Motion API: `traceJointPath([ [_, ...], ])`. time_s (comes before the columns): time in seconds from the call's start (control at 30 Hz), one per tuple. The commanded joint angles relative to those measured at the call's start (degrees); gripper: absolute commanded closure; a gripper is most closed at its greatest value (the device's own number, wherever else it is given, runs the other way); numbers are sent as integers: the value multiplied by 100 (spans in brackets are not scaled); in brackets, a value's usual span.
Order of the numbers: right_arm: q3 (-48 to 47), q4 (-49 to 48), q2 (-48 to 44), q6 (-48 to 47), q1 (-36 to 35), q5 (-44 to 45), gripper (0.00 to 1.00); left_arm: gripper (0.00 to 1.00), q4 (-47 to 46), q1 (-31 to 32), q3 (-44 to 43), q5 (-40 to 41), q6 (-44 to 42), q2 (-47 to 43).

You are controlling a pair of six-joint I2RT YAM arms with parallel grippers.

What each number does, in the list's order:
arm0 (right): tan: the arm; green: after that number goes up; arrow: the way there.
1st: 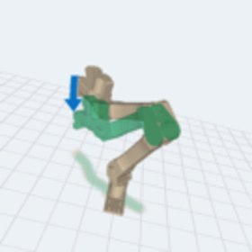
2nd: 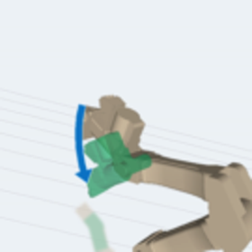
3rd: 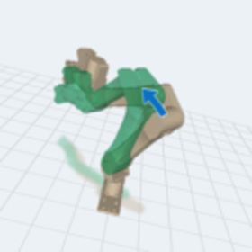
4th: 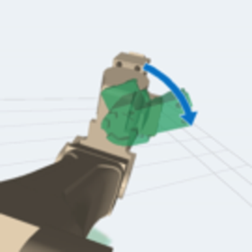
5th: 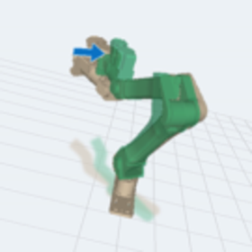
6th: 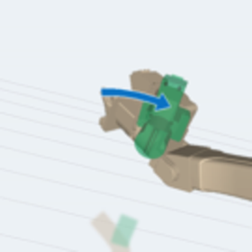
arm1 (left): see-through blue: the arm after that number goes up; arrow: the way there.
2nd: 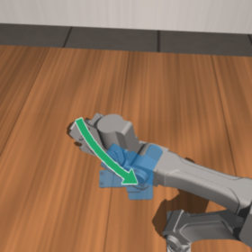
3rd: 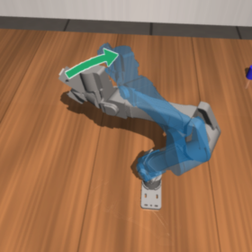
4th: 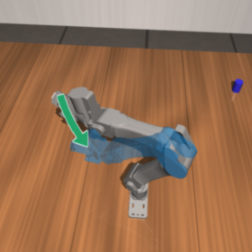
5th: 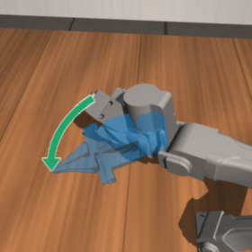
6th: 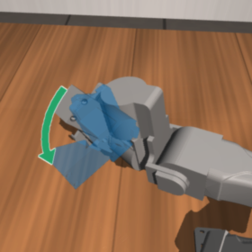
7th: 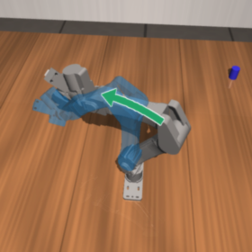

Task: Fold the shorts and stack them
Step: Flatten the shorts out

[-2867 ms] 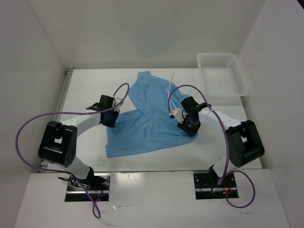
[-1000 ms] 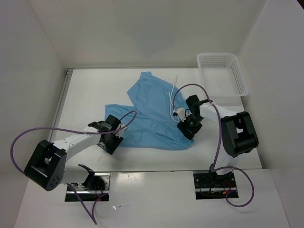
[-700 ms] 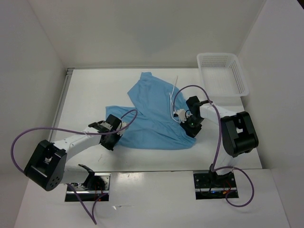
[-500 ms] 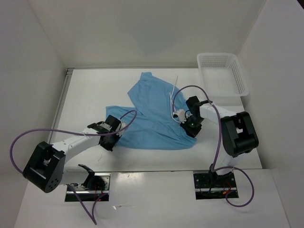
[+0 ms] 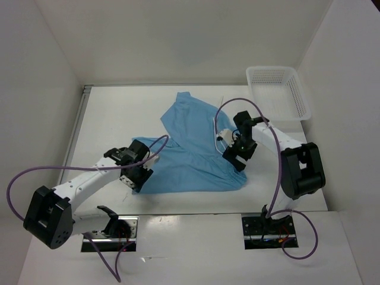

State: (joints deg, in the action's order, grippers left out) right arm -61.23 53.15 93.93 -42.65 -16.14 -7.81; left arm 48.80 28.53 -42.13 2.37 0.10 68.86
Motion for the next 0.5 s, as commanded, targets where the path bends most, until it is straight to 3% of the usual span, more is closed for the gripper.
traceJointPath([
  [0.0,-1054,310,-761,169,-21,34,3,40,-554,-365,-497,-173,-10,-66],
  [0.1,-1785,259,-824,353,-21,-299,3,11,-1780,-954,-1173,-744,-10,258],
  [0.17,-2145,-65,-587,766,-21,-422,6,11,-2153,-1253,-1594,-1001,-10,653],
  [0.27,-2436,-1014,-104,1581,-21,-441,11,11,-2454,-1491,-2736,-1072,-10,1926],
  [0.33,-2595,-1645,342,1970,-21,-152,17,11,-2454,-1544,-3665,-1002,-10,2937],
  [0.47,-3069,-2334,1089,2674,-21,622,19,11,-2094,-1614,-5246,-896,-10,4440],
])
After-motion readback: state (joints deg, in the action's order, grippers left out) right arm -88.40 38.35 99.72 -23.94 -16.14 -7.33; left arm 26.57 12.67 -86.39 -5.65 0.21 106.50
